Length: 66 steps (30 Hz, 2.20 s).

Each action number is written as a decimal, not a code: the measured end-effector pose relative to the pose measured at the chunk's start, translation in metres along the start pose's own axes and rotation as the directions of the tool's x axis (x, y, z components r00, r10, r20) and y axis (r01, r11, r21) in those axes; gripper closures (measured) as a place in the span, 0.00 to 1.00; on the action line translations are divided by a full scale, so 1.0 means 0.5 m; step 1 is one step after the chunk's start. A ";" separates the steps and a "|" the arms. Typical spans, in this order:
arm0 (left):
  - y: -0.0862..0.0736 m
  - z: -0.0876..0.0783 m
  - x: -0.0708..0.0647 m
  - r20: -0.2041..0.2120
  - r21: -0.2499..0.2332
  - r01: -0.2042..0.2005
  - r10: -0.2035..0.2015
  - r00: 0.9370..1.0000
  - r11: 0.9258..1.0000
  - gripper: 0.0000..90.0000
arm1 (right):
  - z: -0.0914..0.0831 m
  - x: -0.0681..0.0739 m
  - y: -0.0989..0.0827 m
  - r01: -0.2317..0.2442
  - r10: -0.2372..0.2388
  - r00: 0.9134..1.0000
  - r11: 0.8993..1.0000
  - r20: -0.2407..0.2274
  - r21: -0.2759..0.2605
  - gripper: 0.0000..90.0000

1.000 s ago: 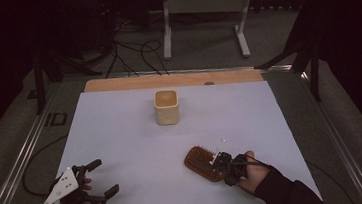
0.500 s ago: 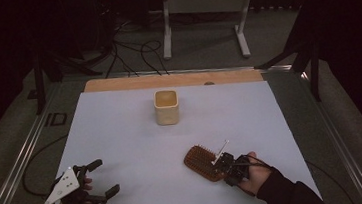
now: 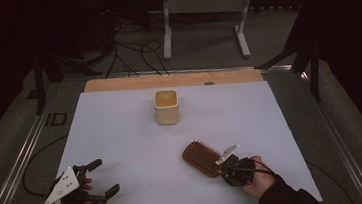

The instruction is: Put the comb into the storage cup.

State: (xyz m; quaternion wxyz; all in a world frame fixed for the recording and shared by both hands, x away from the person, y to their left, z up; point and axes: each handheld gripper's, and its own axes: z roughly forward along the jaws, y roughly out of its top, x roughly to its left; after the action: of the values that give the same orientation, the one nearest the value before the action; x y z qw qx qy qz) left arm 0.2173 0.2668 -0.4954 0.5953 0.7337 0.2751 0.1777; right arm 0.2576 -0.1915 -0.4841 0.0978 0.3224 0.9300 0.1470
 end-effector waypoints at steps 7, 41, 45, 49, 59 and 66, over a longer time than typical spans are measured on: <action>0.000 0.000 0.000 -0.001 0.000 0.000 0.000 1.000 1.000 0.00 | -0.016 -0.007 0.007 -0.030 0.032 0.999 0.996 0.020 -0.082 0.82; 0.014 0.017 -0.005 -0.002 -0.004 0.017 -0.017 1.000 1.000 0.00 | -0.036 0.015 -0.004 -0.092 0.113 0.994 0.825 0.003 -0.558 0.82; 0.042 0.025 -0.018 -0.015 -0.039 -0.017 0.016 1.000 0.999 0.00 | -0.041 0.015 -0.012 -0.101 0.122 0.993 0.792 -0.007 -0.602 0.82; 0.082 0.046 -0.030 -0.029 -0.007 -0.015 0.015 0.999 1.000 0.00 | -0.044 0.022 -0.015 -0.096 0.131 0.991 0.763 0.008 -0.639 0.82; 0.179 0.124 -0.056 0.016 0.042 0.042 -0.043 0.999 0.998 0.00 | -0.049 0.016 -0.022 -0.117 0.169 0.986 0.738 0.013 -0.665 0.82; 0.245 0.173 -0.068 0.047 0.041 0.077 -0.079 0.996 0.996 0.00 | -0.049 0.011 -0.022 -0.134 0.177 0.984 0.740 -0.001 -0.659 0.82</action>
State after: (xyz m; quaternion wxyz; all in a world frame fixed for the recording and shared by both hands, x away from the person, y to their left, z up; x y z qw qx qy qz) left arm 0.2650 0.1614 -0.3940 0.5938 0.7381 0.2923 0.1308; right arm 0.2401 -0.2014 -0.4652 0.2206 0.3485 0.7856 0.4612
